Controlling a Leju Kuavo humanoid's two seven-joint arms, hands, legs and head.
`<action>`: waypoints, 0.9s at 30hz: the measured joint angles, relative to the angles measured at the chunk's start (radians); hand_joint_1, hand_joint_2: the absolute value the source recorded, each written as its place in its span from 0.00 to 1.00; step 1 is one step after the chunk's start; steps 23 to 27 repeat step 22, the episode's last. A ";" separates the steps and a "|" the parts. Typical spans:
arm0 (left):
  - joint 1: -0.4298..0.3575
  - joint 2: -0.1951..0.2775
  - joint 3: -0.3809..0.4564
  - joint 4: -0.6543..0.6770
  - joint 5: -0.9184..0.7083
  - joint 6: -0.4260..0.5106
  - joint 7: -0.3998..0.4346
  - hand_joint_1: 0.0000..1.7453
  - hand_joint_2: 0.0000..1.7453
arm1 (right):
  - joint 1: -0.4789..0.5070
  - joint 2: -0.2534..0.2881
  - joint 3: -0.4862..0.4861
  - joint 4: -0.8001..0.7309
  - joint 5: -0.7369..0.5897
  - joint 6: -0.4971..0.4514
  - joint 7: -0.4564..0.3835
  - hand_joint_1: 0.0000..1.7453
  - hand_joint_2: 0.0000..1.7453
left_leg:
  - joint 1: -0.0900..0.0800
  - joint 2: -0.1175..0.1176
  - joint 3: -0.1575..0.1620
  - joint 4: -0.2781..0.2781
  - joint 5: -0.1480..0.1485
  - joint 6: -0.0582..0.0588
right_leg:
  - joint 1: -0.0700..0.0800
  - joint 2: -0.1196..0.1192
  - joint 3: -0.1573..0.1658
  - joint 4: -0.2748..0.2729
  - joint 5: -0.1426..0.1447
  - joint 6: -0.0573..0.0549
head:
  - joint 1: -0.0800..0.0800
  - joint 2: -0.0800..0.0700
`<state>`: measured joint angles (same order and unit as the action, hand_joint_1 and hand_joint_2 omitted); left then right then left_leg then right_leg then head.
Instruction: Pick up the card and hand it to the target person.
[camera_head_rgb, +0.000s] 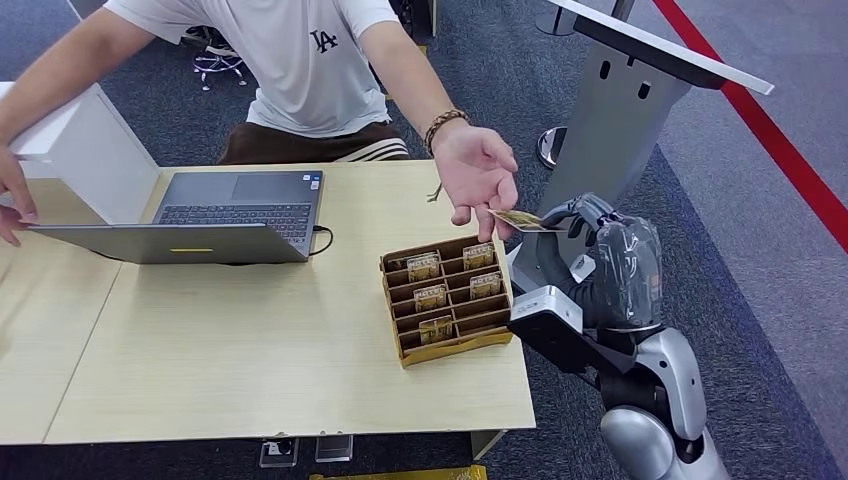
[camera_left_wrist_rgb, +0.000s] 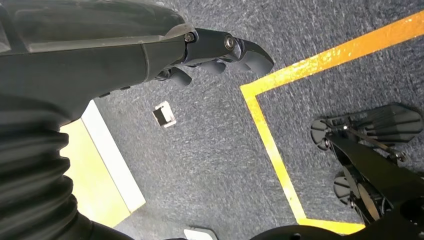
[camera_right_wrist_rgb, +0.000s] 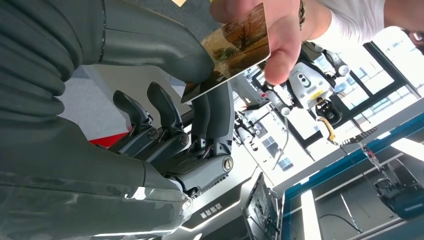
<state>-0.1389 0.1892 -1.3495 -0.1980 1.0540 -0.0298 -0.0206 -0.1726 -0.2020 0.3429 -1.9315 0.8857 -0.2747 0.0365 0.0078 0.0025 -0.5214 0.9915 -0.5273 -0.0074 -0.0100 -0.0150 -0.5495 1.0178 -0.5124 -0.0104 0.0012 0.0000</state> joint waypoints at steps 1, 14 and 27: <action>0.000 0.000 0.000 0.000 0.002 -0.003 0.000 0.00 1.00 | 0.000 0.000 0.000 0.000 -0.001 0.000 0.000 0.86 1.00 | 0.000 0.000 0.000 0.000 0.000 0.000 | 0.000 0.000 0.000 0.000 0.000 0.000 | 0.000 0.000; 0.000 0.008 0.002 0.000 0.016 -0.054 -0.002 0.00 0.00 | -0.004 -0.003 0.008 0.000 -0.018 0.000 0.004 0.01 1.00 | 0.000 0.000 0.000 0.000 0.000 0.000 | 0.000 0.000 0.000 0.000 0.000 0.000 | 0.000 0.000; 0.000 0.016 0.010 0.000 0.033 -0.036 0.015 0.00 0.00 | -0.005 -0.007 0.009 0.011 -0.213 0.019 -0.001 0.00 1.00 | 0.000 0.000 0.000 0.000 0.000 0.000 | 0.000 0.000 0.000 0.000 0.000 0.000 | 0.001 0.000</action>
